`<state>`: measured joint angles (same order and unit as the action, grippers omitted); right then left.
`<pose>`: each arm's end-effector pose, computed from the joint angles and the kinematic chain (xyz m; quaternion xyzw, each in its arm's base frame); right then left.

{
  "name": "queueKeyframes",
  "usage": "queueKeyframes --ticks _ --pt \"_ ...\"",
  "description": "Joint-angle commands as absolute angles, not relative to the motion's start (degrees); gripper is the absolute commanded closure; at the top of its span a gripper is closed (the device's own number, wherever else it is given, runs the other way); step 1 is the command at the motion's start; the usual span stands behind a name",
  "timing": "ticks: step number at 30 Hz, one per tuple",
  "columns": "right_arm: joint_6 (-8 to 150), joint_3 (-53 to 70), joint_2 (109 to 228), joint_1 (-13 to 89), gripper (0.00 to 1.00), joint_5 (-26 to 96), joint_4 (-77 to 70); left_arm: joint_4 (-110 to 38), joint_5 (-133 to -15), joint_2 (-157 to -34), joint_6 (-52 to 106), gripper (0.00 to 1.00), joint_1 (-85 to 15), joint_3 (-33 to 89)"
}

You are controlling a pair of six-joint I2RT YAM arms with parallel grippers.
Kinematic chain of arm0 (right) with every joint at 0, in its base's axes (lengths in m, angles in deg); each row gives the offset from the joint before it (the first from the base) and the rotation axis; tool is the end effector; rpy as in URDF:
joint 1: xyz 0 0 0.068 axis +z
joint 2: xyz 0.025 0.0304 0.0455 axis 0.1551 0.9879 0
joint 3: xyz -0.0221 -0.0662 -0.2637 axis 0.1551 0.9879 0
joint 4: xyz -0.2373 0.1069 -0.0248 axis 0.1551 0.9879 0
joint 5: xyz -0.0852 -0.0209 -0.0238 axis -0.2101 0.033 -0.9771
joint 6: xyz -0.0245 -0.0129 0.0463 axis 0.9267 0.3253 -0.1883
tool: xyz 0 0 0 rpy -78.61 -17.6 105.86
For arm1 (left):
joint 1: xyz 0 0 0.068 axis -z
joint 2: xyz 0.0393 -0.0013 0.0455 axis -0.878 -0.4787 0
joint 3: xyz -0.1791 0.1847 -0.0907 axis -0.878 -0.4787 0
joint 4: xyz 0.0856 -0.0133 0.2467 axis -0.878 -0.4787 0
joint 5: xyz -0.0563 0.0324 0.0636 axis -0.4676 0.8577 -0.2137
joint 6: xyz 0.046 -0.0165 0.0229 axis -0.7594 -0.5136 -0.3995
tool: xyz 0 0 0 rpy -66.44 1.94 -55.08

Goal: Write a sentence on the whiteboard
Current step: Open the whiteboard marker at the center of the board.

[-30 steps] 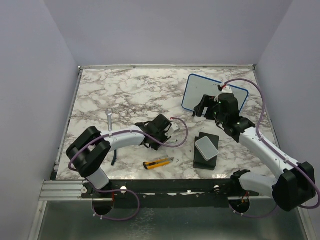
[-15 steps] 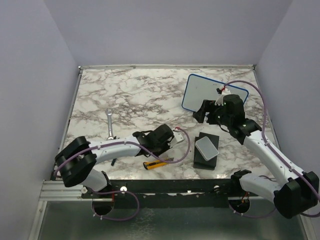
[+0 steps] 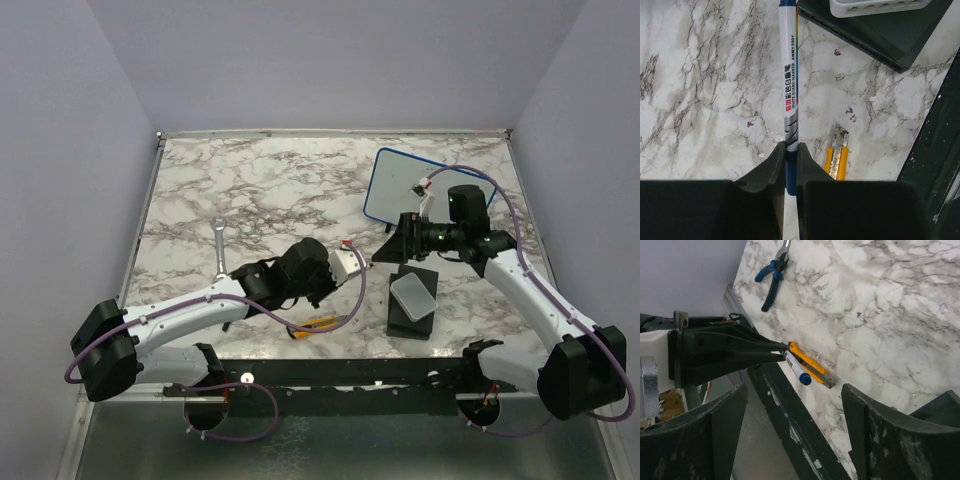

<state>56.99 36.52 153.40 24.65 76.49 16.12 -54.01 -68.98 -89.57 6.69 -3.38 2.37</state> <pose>0.2240 0.0909 0.2752 -0.1431 0.8269 0.4775 0.2603 0.1368 -0.2230 0.2514 0.5070 0.7458 -0.2016 0.3822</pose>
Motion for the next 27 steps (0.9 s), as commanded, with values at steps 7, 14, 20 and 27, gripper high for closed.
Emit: queueKeyframes --ticks 7,14,20,27 --pt "59.5 35.4 159.1 30.2 0.29 86.5 18.2 -53.3 -74.5 -86.2 5.7 0.99 -1.7 2.6" --pt "59.4 35.1 161.7 34.2 0.39 86.9 16.7 -53.5 -75.0 -86.7 5.6 0.98 -1.0 2.5" --pt "59.4 35.6 162.7 35.3 0.45 86.4 16.0 -54.3 -75.3 -88.0 5.3 0.99 0.1 2.8" --pt "60.6 35.1 164.7 36.7 0.48 86.2 16.7 -54.6 -74.8 -88.6 5.4 0.99 0.2 3.1"
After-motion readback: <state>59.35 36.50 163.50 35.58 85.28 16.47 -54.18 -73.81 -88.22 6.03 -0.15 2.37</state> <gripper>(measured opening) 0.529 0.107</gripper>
